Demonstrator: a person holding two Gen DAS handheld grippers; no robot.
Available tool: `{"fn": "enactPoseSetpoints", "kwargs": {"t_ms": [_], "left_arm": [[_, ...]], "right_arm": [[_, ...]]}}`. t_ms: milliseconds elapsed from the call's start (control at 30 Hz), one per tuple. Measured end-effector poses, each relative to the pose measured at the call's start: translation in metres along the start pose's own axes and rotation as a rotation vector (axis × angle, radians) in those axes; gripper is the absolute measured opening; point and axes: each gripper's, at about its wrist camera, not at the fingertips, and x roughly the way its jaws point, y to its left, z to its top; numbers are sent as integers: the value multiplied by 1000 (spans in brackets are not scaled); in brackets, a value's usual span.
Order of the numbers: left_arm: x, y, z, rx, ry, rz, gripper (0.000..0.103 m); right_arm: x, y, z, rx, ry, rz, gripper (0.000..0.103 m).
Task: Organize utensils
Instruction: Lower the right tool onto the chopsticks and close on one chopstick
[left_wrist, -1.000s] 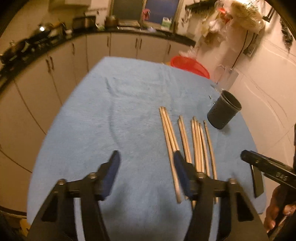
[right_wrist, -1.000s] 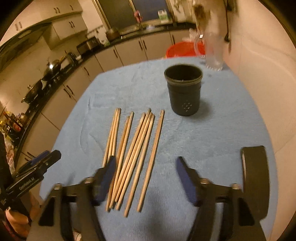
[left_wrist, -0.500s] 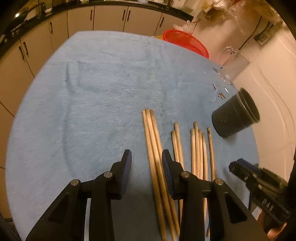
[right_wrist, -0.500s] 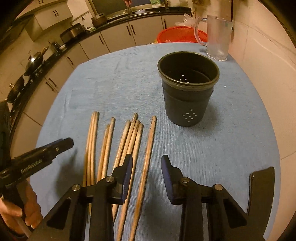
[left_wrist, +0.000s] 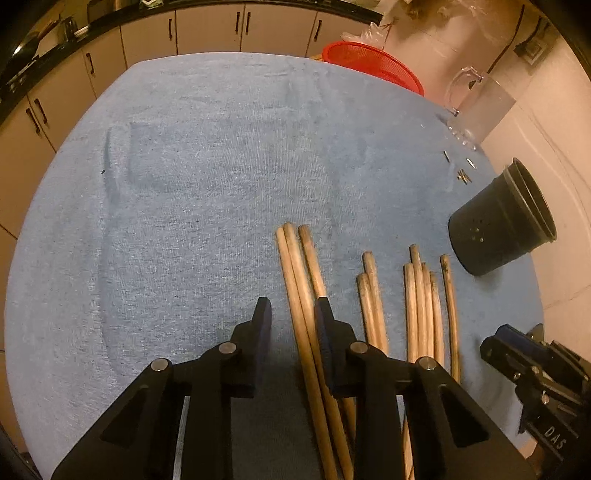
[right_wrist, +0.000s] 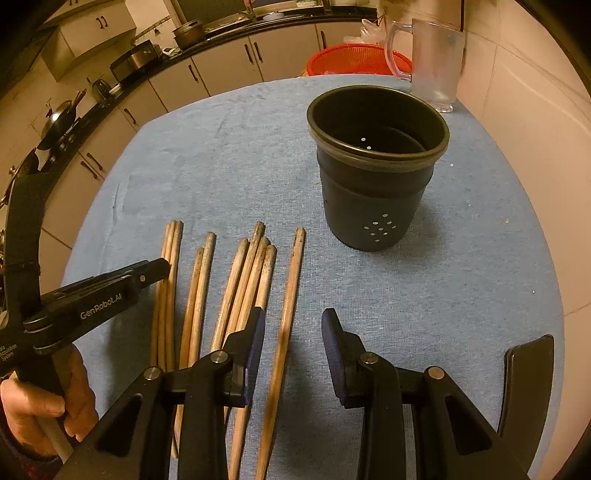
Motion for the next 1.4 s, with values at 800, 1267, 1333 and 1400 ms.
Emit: {"fn": "enactPoseSetpoints", "kwargs": {"t_ms": [800,1267,1333,1400], "left_arm": [[-2,25,3,-25,-14,-20,23],[-1,27,10,-31,-9,-49,25],[1,23,11,-23,-11,-39,25],[2,19,12,-13,-12,-23,25]], "right_arm": [[36,7,2,-19,42,-90,35],[43,40,10,-131,63,-38,9],[43,37,12,-129,57,-58,9],[45,35,11,-124,59,-60,9]]}}
